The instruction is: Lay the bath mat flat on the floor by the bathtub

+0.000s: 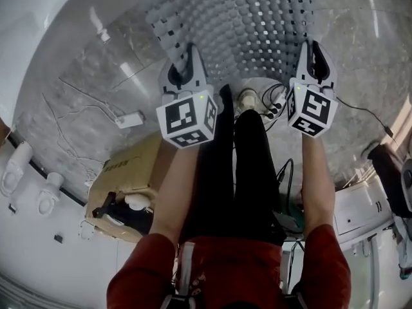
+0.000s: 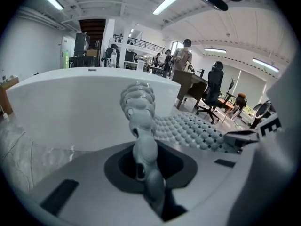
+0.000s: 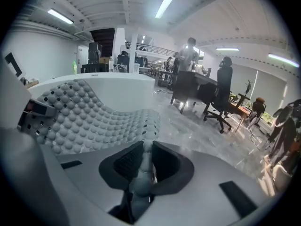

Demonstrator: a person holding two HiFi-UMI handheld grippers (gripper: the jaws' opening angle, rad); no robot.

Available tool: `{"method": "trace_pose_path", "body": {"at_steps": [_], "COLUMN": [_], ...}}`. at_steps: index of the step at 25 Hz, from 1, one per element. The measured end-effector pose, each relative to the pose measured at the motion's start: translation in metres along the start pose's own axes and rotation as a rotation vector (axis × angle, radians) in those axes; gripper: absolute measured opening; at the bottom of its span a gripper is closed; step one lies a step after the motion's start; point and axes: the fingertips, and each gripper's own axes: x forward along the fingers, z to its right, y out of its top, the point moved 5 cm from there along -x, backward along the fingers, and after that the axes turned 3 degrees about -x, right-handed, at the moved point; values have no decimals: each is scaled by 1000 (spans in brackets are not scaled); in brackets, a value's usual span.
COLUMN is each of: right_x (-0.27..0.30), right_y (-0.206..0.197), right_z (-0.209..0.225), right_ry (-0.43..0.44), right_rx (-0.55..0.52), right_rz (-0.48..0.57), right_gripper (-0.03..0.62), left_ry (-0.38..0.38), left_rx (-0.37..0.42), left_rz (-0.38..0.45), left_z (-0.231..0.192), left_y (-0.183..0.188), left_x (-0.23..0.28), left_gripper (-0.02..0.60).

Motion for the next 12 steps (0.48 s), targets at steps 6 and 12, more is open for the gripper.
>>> {"method": "trace_pose_path", "body": {"at_steps": [6, 12], "right_x": [55, 113], "right_y": [-44, -80], "right_z": [-21, -43], "right_ry": [18, 30], "right_rx": [-38, -88], "right_rz": [-15, -25], "right_gripper": [72, 72], "left_ry": [21, 32], "left_rx": [-5, -23], "left_rz": [-27, -42], "left_z": [-26, -57], "left_y": [-45, -92], "left_x": [51, 108], "left_gripper": [60, 60]}}
